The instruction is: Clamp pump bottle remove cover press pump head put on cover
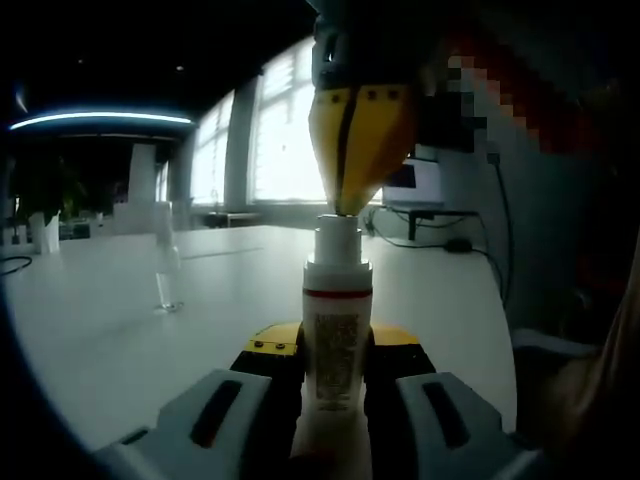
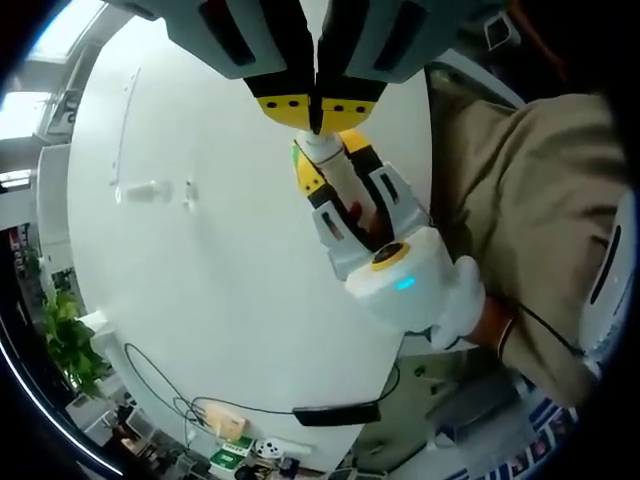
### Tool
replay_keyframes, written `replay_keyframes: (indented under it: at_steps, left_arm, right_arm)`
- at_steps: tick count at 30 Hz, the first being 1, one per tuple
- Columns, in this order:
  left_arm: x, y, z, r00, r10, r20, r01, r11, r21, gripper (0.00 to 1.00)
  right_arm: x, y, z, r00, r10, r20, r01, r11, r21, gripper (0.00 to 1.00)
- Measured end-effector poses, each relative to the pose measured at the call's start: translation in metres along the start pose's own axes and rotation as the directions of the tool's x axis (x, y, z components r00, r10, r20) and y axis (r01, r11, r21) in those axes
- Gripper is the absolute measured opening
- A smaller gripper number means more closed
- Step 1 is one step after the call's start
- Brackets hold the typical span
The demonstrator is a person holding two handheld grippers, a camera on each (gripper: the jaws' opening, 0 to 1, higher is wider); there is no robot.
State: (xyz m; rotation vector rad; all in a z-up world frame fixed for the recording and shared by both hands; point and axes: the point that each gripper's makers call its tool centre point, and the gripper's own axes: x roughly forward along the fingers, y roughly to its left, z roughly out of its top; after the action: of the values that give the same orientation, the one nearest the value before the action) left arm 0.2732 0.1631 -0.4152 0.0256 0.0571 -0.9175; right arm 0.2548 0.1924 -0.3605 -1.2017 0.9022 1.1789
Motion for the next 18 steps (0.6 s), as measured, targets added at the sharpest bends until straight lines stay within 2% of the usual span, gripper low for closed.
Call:
replay_keyframes:
  at_steps: [18]
  left_arm:
    - [-0.0004,-0.0008,-0.0002,1.0,-0.001,0.0,0.001,1.0,0.0,0.14]
  right_arm:
    - [-0.0006,0.0017,0.0001,1.0,-0.008,-0.005,0.008,1.0,-0.005,0.0]
